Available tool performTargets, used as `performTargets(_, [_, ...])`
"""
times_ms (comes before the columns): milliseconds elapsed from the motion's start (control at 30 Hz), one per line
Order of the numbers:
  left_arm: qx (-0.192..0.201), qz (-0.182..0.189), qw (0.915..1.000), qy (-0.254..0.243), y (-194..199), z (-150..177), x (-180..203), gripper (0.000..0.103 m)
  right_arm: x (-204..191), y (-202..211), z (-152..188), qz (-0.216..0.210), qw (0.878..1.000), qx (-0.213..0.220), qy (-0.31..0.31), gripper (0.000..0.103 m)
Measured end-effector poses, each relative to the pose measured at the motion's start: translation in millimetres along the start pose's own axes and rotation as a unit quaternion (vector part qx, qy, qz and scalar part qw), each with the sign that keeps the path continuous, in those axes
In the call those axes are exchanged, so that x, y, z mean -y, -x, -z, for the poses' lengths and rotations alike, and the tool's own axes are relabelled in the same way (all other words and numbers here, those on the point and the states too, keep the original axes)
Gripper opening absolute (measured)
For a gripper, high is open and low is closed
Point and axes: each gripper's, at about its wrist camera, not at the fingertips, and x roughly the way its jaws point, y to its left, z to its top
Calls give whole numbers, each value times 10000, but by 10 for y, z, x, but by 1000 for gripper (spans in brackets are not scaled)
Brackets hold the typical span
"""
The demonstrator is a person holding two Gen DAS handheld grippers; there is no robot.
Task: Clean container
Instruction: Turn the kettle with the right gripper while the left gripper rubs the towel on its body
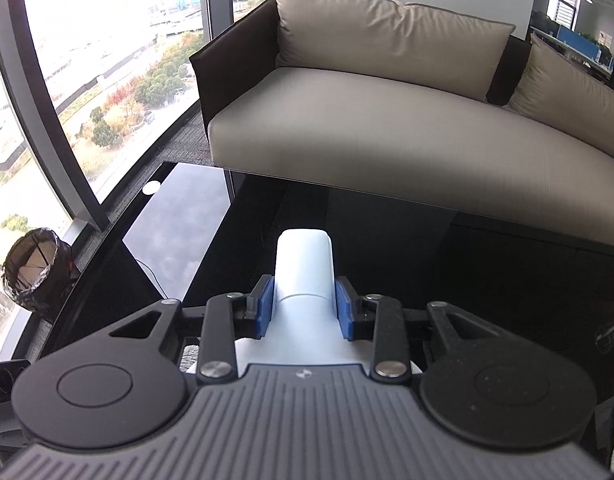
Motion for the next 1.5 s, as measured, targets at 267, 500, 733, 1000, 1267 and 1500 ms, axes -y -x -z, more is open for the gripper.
performTargets(267, [-79,-67,9997,203,-19,3,-79,22,-2,21,51,17,10000,24,70,34])
performTargets(500, [-281,-593,9964,533,-26,6,-236,22,-5,10,50,16,9999,27,122,34])
performTargets(733, [-431,-1333,9868,812,-56,15,-417,22,-25,13,68,35,9997,43,232,34])
performTargets(1000, [-306,-1424,9860,807,-62,-4,-455,18,-82,52,91,-114,9987,135,479,35])
performTargets(1267, [109,-602,9967,526,-21,-91,-298,18,-142,106,123,-397,9957,264,790,35])
performTargets(1500, [247,-232,9982,485,-47,-79,-234,18,-210,134,156,-568,9921,332,1065,35])
